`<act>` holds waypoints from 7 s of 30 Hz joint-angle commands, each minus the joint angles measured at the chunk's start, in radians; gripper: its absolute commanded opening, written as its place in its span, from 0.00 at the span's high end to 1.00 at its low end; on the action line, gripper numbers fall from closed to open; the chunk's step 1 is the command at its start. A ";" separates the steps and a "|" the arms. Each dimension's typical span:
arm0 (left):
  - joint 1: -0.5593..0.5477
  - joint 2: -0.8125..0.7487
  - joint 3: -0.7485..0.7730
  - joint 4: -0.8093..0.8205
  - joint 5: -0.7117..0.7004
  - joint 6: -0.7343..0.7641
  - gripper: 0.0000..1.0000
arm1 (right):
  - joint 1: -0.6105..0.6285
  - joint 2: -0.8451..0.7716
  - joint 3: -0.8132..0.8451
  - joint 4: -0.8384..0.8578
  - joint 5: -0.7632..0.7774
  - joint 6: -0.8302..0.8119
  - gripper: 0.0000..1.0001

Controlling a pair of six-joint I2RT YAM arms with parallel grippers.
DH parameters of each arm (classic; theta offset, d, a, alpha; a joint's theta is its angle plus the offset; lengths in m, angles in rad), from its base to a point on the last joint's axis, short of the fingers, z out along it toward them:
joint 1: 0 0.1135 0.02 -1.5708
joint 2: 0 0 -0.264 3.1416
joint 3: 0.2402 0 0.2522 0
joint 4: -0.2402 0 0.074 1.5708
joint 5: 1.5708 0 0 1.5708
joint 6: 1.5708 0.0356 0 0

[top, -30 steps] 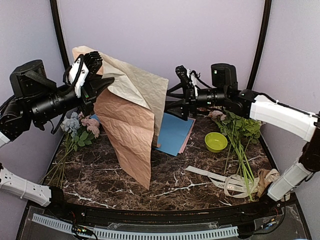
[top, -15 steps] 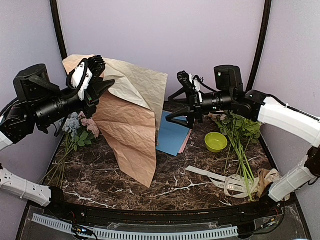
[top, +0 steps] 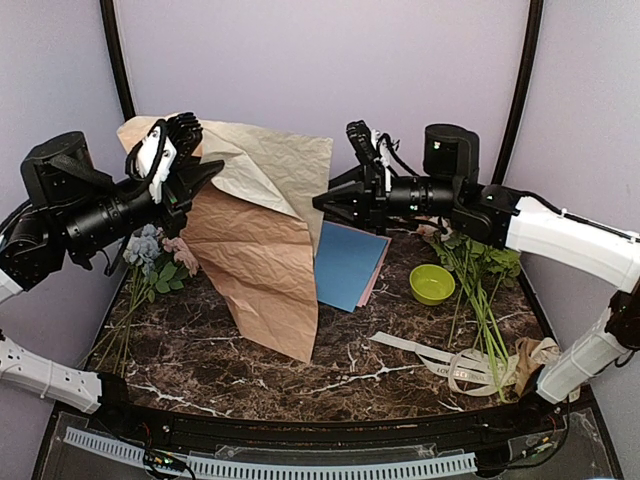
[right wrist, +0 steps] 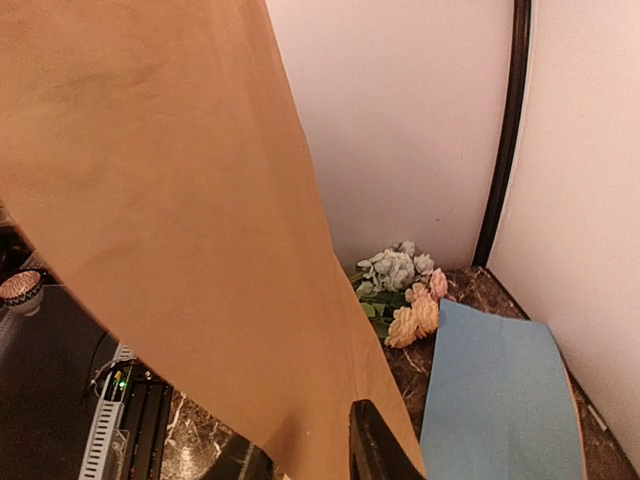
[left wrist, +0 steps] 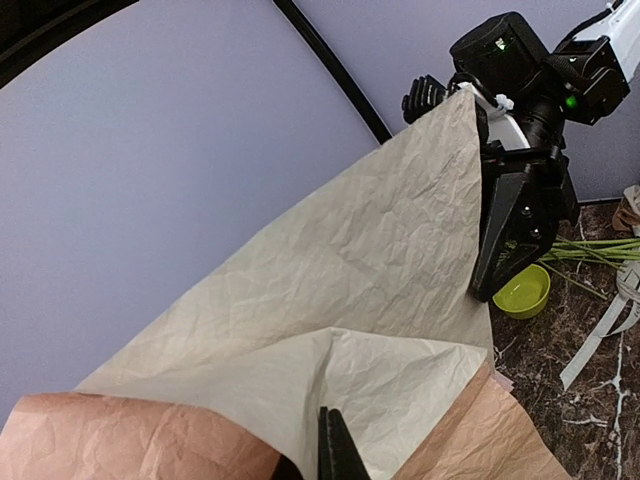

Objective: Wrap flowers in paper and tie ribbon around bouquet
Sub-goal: Unfold the folded wrapping paper at the center of the board, then pick up the folded wrapping paper from the corner of the board.

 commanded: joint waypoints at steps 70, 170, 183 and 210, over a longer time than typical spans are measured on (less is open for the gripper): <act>0.827 0.308 0.126 -0.466 0.566 -0.537 1.00 | -0.294 0.283 0.755 -0.787 0.561 0.179 1.00; 0.832 0.358 0.007 -0.691 -0.331 -0.504 0.01 | -0.102 0.328 -0.391 -0.563 0.829 0.492 0.56; 0.634 0.433 -0.129 -0.443 0.252 -0.598 0.48 | -0.042 0.272 -0.235 -0.549 0.705 0.445 0.56; 0.598 0.472 -0.153 -0.044 0.427 -0.563 0.11 | -0.608 0.216 -0.232 -0.495 0.916 0.540 0.70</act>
